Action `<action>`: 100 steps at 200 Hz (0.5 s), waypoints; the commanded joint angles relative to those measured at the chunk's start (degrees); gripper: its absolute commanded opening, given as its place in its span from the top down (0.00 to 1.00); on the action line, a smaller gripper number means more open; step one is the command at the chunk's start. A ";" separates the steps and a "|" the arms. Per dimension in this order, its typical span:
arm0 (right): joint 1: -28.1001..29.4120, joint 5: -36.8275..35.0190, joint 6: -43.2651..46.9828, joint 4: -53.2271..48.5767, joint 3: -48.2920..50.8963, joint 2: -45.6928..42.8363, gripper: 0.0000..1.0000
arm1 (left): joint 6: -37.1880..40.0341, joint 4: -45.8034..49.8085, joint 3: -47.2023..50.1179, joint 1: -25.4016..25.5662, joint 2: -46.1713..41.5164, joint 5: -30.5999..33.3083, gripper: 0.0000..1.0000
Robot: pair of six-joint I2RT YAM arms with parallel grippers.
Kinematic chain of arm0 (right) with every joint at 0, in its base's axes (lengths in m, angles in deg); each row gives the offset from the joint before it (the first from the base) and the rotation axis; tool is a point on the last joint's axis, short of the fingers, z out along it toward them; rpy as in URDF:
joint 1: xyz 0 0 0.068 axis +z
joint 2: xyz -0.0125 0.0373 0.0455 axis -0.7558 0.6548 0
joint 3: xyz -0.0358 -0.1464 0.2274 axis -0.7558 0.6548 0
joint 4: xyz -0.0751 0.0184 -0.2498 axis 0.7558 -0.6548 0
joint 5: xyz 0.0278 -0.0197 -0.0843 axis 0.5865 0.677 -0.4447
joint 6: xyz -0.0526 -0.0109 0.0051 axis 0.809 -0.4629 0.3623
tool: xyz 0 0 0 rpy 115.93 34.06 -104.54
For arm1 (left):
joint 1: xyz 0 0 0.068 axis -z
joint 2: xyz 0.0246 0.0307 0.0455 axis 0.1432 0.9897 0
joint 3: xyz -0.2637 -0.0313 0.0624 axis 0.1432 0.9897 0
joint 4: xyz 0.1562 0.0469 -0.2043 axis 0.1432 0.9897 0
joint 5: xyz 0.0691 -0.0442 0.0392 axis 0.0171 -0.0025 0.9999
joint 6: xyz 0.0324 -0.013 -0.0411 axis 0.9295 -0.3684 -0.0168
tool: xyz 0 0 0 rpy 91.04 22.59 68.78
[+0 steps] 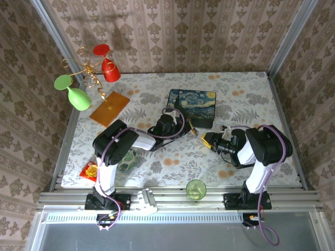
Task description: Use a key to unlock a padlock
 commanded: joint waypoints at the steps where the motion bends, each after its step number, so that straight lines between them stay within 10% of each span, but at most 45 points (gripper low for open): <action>1: 2.42 -9.53 12.19 -16.27 0.90 -8.95 0.59 | -0.38 0.58 -0.90 -0.36 -3.10 -1.42 1.00; 38: 19.00 -38.40 36.02 -54.91 -7.18 -32.00 0.49 | 1.85 4.18 -2.10 0.14 -4.21 -1.81 1.00; 100: 21.97 -39.52 39.60 -57.79 -11.65 -27.44 0.59 | 5.43 10.38 -4.04 0.72 -4.15 -2.12 1.00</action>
